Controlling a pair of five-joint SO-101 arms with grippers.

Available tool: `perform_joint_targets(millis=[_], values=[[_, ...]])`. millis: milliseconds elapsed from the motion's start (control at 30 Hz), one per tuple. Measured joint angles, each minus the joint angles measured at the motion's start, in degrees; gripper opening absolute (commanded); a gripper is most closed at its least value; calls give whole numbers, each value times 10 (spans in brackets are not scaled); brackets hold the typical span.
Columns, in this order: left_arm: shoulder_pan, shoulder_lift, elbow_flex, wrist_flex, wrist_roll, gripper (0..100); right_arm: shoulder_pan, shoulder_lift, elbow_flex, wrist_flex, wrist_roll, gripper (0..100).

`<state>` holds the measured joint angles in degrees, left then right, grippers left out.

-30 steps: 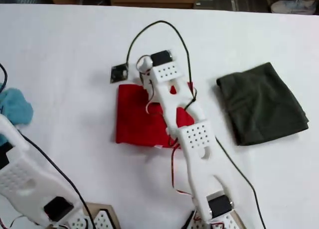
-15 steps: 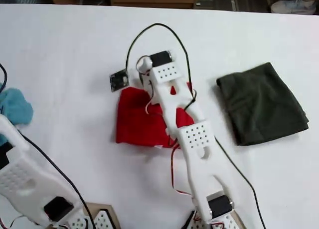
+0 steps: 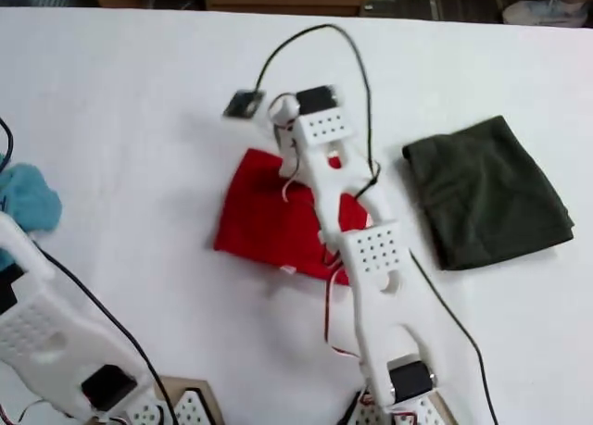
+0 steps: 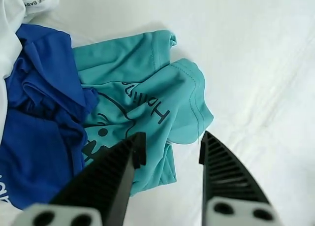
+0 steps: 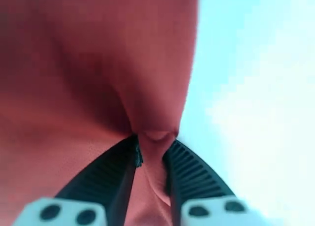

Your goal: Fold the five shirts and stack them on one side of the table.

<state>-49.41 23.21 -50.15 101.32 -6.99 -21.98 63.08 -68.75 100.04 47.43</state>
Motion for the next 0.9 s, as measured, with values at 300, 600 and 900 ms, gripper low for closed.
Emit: perform_joint_targets(millis=[300, 600, 900], values=[[0, 0, 0, 0, 12, 203, 24, -54, 25, 0, -90, 19], [4, 0, 0, 0, 12, 203, 67, -40, 86, 0, -96, 19], [206, 2, 166, -7, 12, 203, 74, -28, 53, 0, -96, 19]])
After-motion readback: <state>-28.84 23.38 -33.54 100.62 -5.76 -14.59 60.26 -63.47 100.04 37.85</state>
